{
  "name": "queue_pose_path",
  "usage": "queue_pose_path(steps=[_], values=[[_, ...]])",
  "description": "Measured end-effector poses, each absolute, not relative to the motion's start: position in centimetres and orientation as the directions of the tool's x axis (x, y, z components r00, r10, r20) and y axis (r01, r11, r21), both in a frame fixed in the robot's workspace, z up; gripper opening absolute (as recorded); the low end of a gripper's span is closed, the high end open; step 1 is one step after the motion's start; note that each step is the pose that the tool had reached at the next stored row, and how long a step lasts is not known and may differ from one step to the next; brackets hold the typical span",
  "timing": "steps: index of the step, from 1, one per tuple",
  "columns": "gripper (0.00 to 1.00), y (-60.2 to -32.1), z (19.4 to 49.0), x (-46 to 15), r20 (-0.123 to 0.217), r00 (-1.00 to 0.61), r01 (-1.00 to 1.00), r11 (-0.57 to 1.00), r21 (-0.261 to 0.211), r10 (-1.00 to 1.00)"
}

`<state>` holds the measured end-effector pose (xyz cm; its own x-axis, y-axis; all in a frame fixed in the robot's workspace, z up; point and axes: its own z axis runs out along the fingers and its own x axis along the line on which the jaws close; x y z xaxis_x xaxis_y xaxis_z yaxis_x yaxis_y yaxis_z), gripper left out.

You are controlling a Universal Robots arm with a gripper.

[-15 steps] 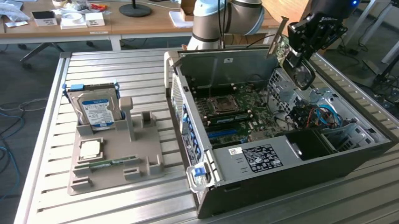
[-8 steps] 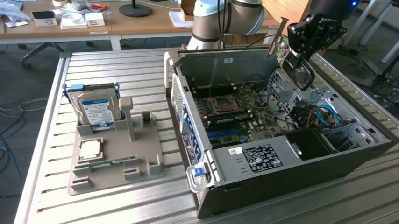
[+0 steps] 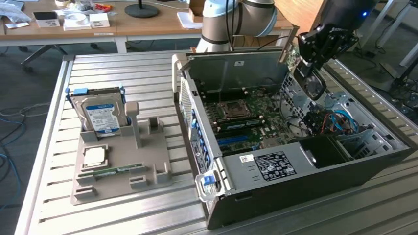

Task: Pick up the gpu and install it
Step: 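Pick up the gpu and move the gpu toward the slot, then insert the gpu into the slot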

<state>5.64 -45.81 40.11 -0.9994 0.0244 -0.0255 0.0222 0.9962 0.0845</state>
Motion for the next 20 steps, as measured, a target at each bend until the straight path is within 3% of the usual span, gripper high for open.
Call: queue_pose_path(steps=[20], values=[[0.27, -45.8, 38.2, 5.6, -0.026, -0.999, 0.022, 0.996, 0.084, 0.024]])
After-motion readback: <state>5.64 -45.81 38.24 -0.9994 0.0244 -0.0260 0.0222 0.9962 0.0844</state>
